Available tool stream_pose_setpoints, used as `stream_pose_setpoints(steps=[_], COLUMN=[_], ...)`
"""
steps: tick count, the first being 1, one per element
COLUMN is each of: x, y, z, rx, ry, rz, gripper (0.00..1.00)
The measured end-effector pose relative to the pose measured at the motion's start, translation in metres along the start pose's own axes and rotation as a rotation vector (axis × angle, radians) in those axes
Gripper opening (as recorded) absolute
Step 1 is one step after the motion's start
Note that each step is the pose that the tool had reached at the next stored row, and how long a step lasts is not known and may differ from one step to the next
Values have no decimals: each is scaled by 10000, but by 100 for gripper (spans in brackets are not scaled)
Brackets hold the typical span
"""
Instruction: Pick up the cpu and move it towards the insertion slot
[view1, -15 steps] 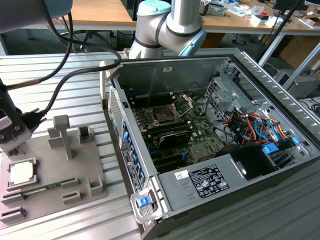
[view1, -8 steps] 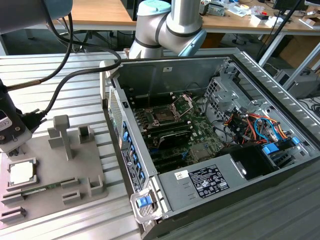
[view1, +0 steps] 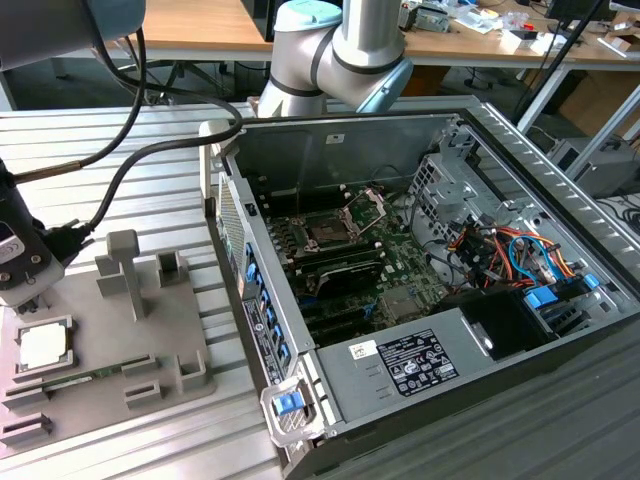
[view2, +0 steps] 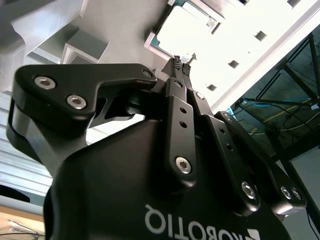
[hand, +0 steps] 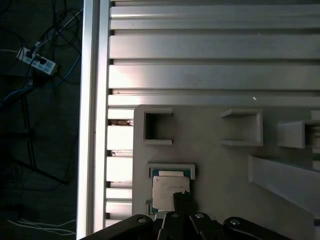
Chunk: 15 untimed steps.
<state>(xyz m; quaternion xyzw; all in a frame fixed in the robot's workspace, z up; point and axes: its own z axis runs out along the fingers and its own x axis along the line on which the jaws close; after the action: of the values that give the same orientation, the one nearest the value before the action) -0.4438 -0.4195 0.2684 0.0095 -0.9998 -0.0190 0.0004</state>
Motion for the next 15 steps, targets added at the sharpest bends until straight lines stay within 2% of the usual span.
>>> stream_pose_setpoints(steps=[12, 15], x=[0, 10], y=[-13, -21], z=[24, 52], rx=[0, 0], ry=[0, -1], rz=[-1, 1], gripper=[11, 11])
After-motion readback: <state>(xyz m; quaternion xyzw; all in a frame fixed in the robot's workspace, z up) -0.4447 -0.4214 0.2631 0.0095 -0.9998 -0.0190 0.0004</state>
